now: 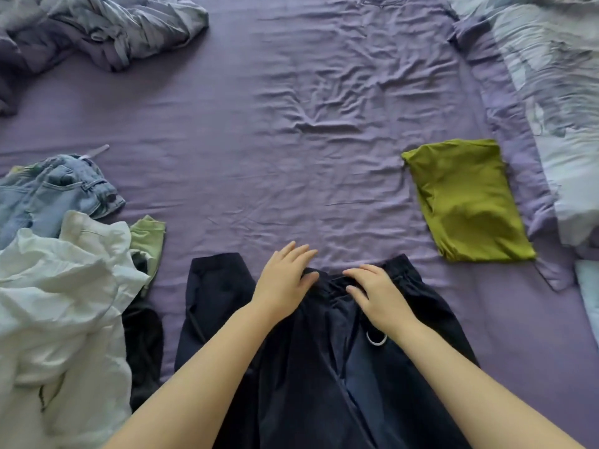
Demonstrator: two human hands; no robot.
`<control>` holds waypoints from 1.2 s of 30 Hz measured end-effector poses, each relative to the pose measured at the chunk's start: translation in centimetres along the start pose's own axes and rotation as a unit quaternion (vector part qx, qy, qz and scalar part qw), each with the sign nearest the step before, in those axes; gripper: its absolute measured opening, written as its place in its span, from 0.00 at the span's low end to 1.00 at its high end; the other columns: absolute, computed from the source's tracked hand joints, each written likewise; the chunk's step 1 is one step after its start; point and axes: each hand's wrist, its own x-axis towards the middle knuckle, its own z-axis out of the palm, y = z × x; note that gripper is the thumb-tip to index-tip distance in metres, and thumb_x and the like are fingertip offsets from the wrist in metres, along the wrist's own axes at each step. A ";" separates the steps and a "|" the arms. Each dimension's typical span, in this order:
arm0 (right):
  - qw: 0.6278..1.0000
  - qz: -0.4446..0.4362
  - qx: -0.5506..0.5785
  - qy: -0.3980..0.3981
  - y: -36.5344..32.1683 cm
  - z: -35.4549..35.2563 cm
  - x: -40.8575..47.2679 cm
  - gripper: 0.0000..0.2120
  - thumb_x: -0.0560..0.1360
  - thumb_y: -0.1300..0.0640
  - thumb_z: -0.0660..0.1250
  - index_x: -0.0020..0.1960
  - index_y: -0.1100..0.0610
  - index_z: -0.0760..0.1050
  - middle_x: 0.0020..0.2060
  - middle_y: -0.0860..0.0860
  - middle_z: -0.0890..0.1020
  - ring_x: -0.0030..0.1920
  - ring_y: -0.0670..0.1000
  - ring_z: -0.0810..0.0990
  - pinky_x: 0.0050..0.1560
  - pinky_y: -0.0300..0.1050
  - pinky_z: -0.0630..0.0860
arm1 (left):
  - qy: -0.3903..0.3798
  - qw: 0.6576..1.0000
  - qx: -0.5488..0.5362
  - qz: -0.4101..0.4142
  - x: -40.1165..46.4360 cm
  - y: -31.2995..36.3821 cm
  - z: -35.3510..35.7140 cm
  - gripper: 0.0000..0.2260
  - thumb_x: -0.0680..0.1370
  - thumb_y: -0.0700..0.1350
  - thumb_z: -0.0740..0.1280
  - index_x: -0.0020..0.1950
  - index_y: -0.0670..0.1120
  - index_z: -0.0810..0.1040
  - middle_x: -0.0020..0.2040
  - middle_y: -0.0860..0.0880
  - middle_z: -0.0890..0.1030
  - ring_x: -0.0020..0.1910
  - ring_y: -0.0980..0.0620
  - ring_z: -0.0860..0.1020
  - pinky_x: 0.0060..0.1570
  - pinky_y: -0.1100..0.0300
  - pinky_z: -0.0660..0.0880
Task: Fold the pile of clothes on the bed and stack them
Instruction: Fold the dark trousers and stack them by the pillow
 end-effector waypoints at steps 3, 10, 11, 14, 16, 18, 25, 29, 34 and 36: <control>0.994 0.002 -0.096 -0.060 0.4 1.3 1.1 0.20 0.80 0.50 0.61 0.71 0.51 0.67 0.68 0.45 0.70 0.72 0.48 0.60 0.67 0.49 0.66 | -0.067 0.995 0.081 0.004 1.9 0.7 1.2 0.19 0.81 0.57 0.58 0.66 0.49 0.74 0.65 0.50 0.76 0.70 0.48 0.67 0.70 0.52 0.59; 0.994 -0.012 -0.066 -0.083 1.6 -2.1 1.9 0.11 0.78 0.51 0.65 0.57 0.54 0.79 0.51 0.50 0.77 0.57 0.53 0.72 0.56 0.52 0.72 | -0.229 0.971 0.040 -0.058 1.7 -1.1 -0.3 0.19 0.74 0.65 0.64 0.45 0.49 0.80 0.39 0.55 0.78 0.38 0.52 0.76 0.39 0.58 0.71; 0.995 -0.018 -0.040 -0.085 1.7 -2.9 1.7 0.10 0.77 0.53 0.66 0.56 0.55 0.79 0.51 0.50 0.79 0.56 0.52 0.74 0.56 0.51 0.72 | -0.271 0.961 -0.006 -0.052 1.7 -1.4 -0.7 0.16 0.76 0.61 0.65 0.52 0.50 0.81 0.43 0.56 0.79 0.42 0.52 0.77 0.41 0.59 0.72; 0.998 -0.022 0.014 -0.053 1.8 -5.1 1.0 0.07 0.76 0.57 0.68 0.53 0.58 0.80 0.48 0.50 0.83 0.51 0.52 0.78 0.52 0.41 0.71 | -0.252 0.951 -0.173 -0.052 1.9 -1.9 -1.7 0.07 0.77 0.54 0.67 0.49 0.53 0.81 0.44 0.59 0.81 0.45 0.55 0.79 0.45 0.62 0.74; 0.999 -0.010 0.049 -0.003 1.9 -6.0 1.0 0.06 0.76 0.58 0.68 0.51 0.58 0.80 0.45 0.50 0.83 0.48 0.51 0.78 0.48 0.38 0.69 | -0.161 0.957 -0.230 -0.067 2.9 -1.7 -1.7 0.09 0.77 0.54 0.68 0.48 0.50 0.83 0.44 0.54 0.82 0.46 0.52 0.80 0.47 0.58 0.76; 0.995 0.013 0.065 0.069 2.0 -6.3 1.6 0.05 0.76 0.59 0.68 0.50 0.58 0.80 0.43 0.47 0.81 0.47 0.50 0.77 0.45 0.35 0.66 | -0.043 0.991 -0.103 -0.071 4.1 -1.2 -1.0 0.12 0.77 0.55 0.66 0.52 0.50 0.82 0.47 0.52 0.80 0.51 0.48 0.76 0.50 0.55 0.71; 0.996 0.048 0.012 0.079 1.1 -2.2 1.5 0.16 0.75 0.63 0.68 0.63 0.60 0.76 0.61 0.53 0.78 0.70 0.55 0.66 0.69 0.50 0.63 | 0.156 0.985 0.072 0.014 1.7 2.0 2.8 0.11 0.72 0.44 0.73 0.54 0.47 0.81 0.52 0.47 0.79 0.52 0.43 0.76 0.50 0.49 0.71; 0.985 0.043 0.080 0.148 -0.2 1.1 -2.9 0.14 0.72 0.64 0.71 0.57 0.58 0.79 0.52 0.50 0.81 0.53 0.50 0.76 0.59 0.37 0.67 | -0.052 0.991 -0.112 -0.055 -1.7 2.5 5.8 0.07 0.77 0.44 0.66 0.53 0.50 0.82 0.50 0.52 0.81 0.49 0.52 0.79 0.51 0.57 0.74; 0.977 0.136 0.163 0.030 -0.1 5.8 -7.0 0.13 0.73 0.60 0.72 0.57 0.55 0.78 0.49 0.42 0.76 0.49 0.45 0.76 0.54 0.37 0.71 | -0.087 0.962 -0.215 -0.141 -3.3 0.8 8.0 0.06 0.76 0.42 0.69 0.49 0.51 0.82 0.46 0.53 0.78 0.41 0.60 0.76 0.47 0.70 0.71; 0.979 0.147 0.138 0.043 0.5 6.4 -7.7 0.13 0.72 0.60 0.72 0.56 0.56 0.79 0.49 0.43 0.75 0.52 0.48 0.75 0.58 0.44 0.72 | -0.087 0.960 -0.227 -0.142 -3.3 0.8 8.4 0.08 0.74 0.41 0.70 0.48 0.54 0.82 0.42 0.55 0.75 0.38 0.60 0.73 0.45 0.70 0.71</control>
